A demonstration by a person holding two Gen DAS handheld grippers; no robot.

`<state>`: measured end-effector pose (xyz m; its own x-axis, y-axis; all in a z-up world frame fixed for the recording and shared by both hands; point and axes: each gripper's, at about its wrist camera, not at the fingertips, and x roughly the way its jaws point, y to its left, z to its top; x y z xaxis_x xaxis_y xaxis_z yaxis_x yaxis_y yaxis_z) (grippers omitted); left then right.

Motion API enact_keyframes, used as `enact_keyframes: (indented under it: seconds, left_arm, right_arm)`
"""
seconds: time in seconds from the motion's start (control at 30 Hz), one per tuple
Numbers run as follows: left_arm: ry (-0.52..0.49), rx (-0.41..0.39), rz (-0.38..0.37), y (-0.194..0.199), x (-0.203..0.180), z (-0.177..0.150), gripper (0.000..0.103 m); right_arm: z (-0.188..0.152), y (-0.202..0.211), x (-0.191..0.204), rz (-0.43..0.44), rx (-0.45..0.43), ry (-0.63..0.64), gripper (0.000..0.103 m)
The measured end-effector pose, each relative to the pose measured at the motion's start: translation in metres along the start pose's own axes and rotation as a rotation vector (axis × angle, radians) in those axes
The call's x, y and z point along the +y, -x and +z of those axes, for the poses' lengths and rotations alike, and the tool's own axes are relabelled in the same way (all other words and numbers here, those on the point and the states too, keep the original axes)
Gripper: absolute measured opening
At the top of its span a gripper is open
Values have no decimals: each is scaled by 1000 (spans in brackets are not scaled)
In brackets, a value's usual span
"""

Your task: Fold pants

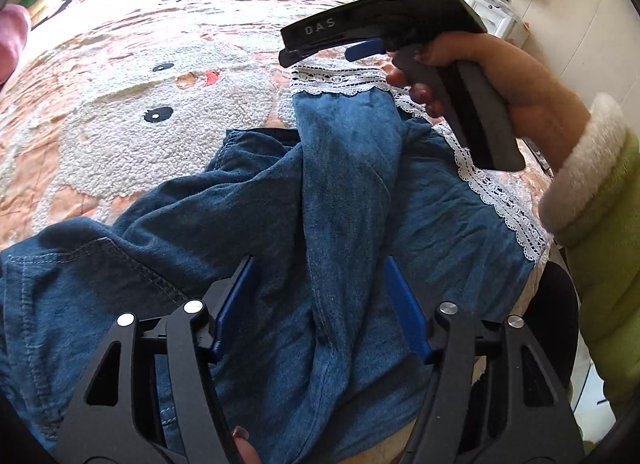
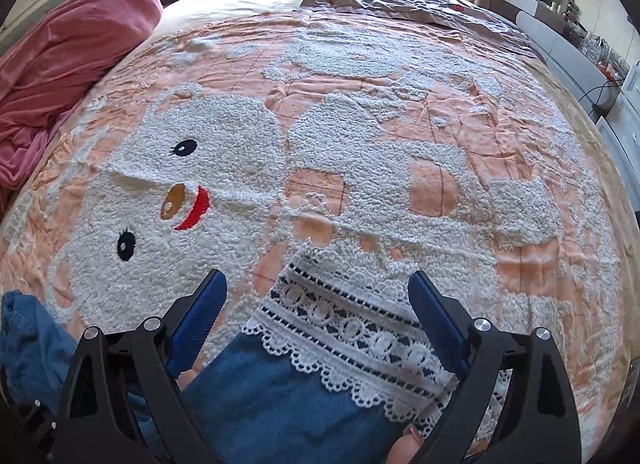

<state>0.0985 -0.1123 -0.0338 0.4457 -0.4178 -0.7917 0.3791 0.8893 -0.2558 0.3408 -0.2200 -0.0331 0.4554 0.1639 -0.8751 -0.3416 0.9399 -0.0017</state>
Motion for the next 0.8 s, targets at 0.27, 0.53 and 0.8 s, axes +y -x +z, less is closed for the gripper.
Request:
enact_keyframes:
  seconds: [0.27,0.53,0.8]
  left_arm:
    - [26,7,-14,-7,9,1,42]
    - [32,4,-14,-11,13,2,33]
    - [25,10,-44,-9,9,3,5]
  right_arm:
    - [2,-22,11,28,75,97,18]
    - [-19,32,4,75,-81,52,10]
    - [-48,106,-20,102,-249,-33,10]
